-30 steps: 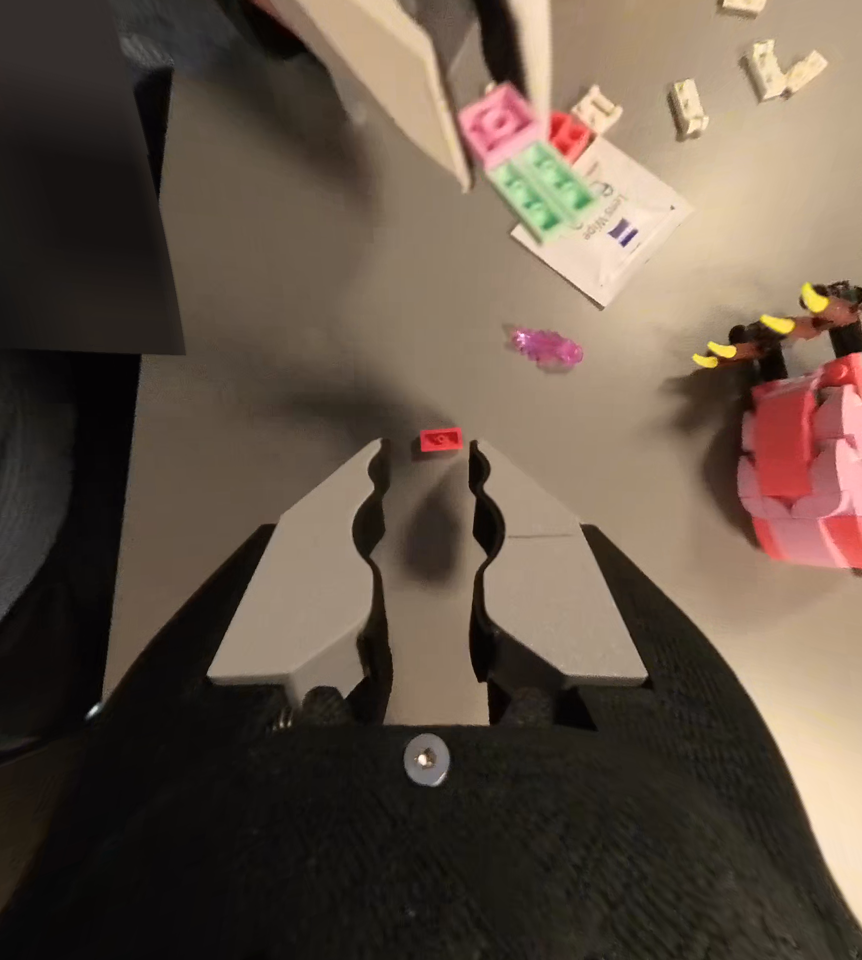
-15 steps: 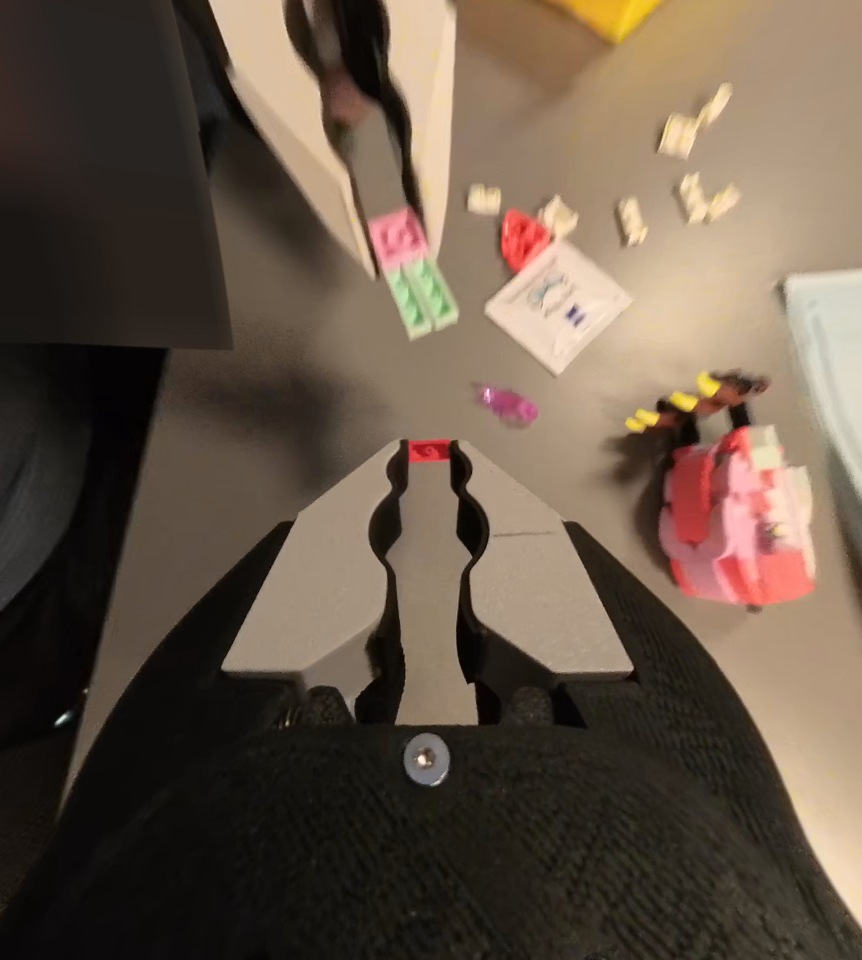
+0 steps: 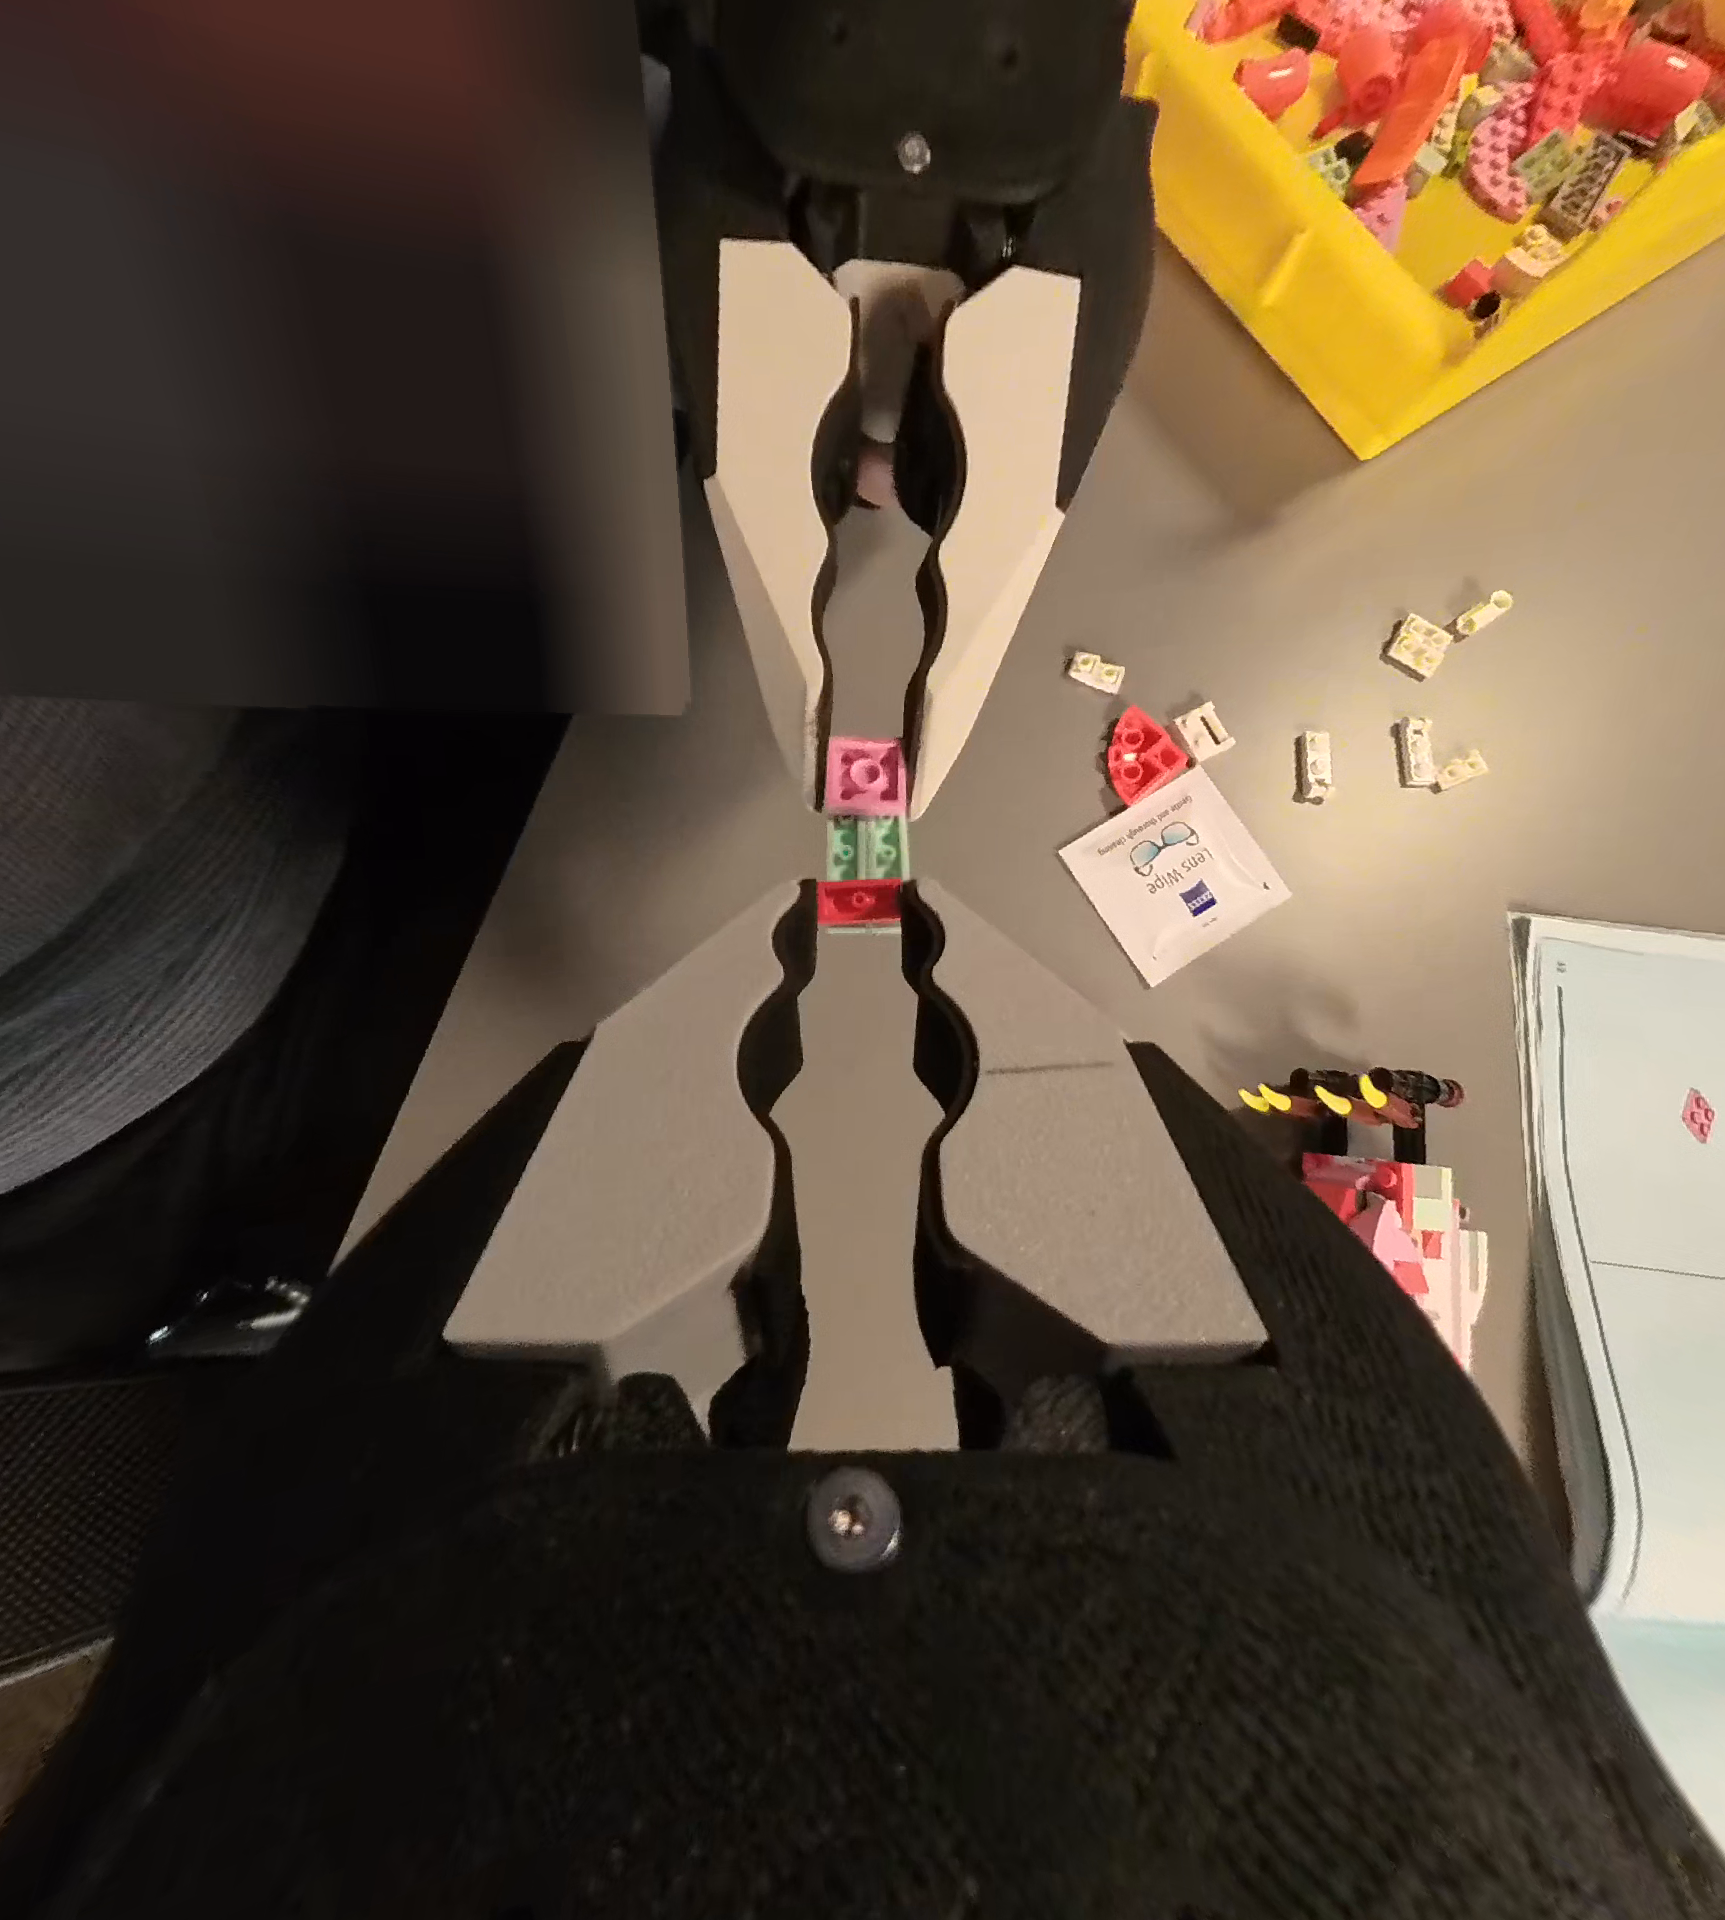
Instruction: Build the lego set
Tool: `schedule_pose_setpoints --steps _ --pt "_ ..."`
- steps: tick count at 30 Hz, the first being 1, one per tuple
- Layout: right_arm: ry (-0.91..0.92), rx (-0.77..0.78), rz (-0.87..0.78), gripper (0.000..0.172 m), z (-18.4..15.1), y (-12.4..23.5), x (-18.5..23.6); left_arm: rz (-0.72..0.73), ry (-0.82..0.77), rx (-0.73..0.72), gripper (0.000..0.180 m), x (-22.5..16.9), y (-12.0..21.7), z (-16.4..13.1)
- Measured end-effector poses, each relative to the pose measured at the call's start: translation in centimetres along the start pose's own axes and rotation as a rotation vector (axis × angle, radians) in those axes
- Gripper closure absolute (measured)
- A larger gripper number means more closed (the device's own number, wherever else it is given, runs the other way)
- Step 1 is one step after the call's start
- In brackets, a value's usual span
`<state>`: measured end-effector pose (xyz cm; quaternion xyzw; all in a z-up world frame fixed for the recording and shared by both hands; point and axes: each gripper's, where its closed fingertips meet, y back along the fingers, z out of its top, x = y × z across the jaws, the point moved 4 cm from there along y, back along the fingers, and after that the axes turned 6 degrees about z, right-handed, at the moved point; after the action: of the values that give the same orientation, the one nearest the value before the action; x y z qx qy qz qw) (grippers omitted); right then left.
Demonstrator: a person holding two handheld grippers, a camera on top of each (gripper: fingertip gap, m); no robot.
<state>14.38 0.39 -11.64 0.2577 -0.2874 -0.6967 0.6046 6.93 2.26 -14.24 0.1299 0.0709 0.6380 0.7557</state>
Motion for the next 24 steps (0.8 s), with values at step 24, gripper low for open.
schedule_pose_setpoints --steps 24 --pt "-0.026 0.026 -0.017 0.143 0.15 0.21 -0.09 -0.009 0.014 -0.034 0.165 0.01 -0.03 0.19"
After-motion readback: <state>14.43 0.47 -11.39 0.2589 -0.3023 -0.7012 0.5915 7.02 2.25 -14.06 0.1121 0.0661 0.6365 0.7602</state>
